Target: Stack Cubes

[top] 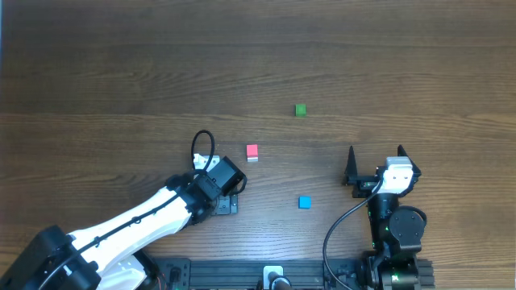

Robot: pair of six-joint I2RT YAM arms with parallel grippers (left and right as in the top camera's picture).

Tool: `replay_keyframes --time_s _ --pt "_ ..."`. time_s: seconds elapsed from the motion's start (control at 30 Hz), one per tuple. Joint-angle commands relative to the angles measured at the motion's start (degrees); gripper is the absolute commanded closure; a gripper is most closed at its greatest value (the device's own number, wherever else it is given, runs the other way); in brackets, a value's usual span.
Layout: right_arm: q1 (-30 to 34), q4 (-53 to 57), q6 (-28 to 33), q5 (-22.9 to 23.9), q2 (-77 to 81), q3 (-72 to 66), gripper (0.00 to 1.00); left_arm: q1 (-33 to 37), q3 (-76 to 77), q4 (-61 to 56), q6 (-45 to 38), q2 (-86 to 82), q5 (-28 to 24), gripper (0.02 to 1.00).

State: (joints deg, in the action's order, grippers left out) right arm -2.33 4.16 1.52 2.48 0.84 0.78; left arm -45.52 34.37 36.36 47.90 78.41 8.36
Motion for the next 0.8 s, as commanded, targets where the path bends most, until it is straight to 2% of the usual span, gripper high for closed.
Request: replay_keyframes --time_s 0.03,0.5,0.8 --pt "0.33 -0.15 -0.17 0.33 -0.46 -0.48 0.007 2.01 -0.63 0.17 0.44 0.42 -2.8 0.156" --pt "0.33 -0.15 -0.17 0.33 -0.46 -0.48 0.007 2.47 -0.63 0.63 0.37 2.49 -4.31 0.419" --pt "0.33 -0.15 -0.17 0.33 -0.46 -0.48 0.007 2.47 -0.63 0.42 0.59 2.93 -4.48 0.549"
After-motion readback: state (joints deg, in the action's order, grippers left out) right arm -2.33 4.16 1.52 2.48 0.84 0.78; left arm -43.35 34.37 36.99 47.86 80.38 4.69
